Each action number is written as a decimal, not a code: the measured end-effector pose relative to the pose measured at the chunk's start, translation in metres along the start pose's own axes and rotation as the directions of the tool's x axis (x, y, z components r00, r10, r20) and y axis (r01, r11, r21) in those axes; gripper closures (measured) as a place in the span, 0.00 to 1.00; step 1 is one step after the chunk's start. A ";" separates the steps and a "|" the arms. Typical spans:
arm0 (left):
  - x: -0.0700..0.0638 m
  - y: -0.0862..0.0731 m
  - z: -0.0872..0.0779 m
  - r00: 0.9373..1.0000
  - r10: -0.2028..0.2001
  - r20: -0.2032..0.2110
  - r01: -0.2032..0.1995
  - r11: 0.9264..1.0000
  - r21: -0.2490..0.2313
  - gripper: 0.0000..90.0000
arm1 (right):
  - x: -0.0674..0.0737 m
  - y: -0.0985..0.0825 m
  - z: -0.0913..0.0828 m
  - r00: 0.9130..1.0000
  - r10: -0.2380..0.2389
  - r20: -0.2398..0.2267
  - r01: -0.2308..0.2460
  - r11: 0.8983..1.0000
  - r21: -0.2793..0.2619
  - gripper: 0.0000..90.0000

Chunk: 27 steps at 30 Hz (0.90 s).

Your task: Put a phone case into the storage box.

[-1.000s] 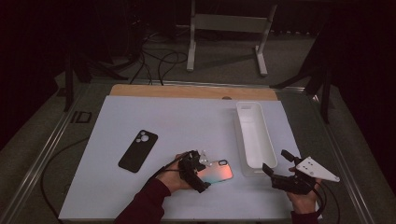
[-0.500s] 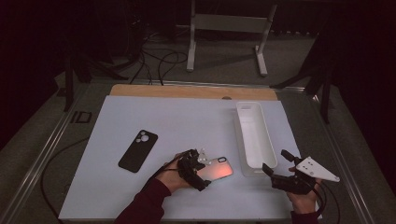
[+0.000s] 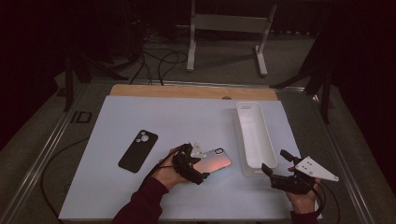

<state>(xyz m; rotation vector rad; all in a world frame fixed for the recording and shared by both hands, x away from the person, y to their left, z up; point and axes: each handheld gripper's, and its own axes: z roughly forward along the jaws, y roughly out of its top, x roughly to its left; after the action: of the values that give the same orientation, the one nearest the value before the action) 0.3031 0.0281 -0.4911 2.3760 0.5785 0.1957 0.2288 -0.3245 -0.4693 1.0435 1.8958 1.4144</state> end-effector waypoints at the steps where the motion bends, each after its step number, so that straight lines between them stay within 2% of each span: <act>1: 0.000 0.000 -0.002 1.000 0.001 -0.009 -0.001 1.000 -0.004 0.19 | 0.000 0.000 0.000 1.000 -0.001 -0.002 0.001 1.000 -0.002 0.10; 15: 0.007 0.008 -0.029 0.999 -0.017 -0.043 0.014 0.996 -0.088 0.19 | 0.007 0.009 0.002 1.000 0.010 -0.020 -0.010 1.000 0.008 0.10; 21: 0.009 0.013 -0.040 0.998 -0.009 -0.066 0.002 0.994 -0.105 0.19 | 0.007 0.017 0.006 0.997 0.060 -0.049 -0.059 0.998 0.004 0.10; 27: 0.013 0.017 -0.050 0.996 -0.013 -0.086 0.001 0.991 -0.132 0.19 | 0.009 0.025 0.012 0.995 0.060 -0.079 -0.059 0.998 0.012 0.10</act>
<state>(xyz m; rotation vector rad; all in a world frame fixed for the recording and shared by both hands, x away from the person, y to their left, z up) 0.3061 0.0518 -0.4421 2.2457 0.5961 0.3255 0.2399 -0.3065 -0.4490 1.0707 1.9446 1.5021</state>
